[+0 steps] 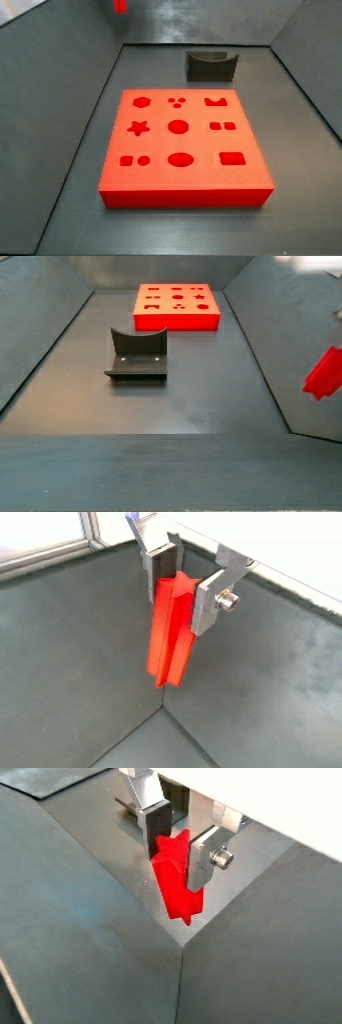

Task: Pick up the star object. Move up. Move to above the board. Insert the star object.
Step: Move to above the board.

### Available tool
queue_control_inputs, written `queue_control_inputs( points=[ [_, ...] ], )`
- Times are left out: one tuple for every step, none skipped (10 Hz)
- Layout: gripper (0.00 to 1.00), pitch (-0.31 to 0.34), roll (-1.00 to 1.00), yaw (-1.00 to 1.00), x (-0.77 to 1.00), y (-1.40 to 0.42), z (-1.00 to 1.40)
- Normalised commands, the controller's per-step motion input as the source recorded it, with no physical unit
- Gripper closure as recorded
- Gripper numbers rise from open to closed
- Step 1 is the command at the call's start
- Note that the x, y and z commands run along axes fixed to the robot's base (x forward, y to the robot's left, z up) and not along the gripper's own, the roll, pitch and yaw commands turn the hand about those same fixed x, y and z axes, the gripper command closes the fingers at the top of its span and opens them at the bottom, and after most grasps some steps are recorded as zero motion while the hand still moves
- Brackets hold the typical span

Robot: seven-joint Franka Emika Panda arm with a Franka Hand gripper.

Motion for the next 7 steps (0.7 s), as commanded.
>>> queue_control_inputs(
  points=[
    [1.0, 0.058, 0.09, 0.03, -0.04, 0.0, 0.86],
    [1.0, 0.061, 0.1, 0.03, -0.04, 0.0, 0.77],
    [1.0, 0.067, 0.1, 0.03, -0.02, -0.01, 0.59],
    [1.0, 0.074, 0.1, 0.03, -0.02, -0.01, 0.45],
    [1.0, 0.073, 0.1, 0.03, -0.02, -0.02, 0.25],
    [1.0, 0.144, -0.3, -0.34, 0.34, -1.0, 0.18],
    [1.0, 0.131, -0.3, -0.32, 0.34, -1.0, 0.16]
  ],
)
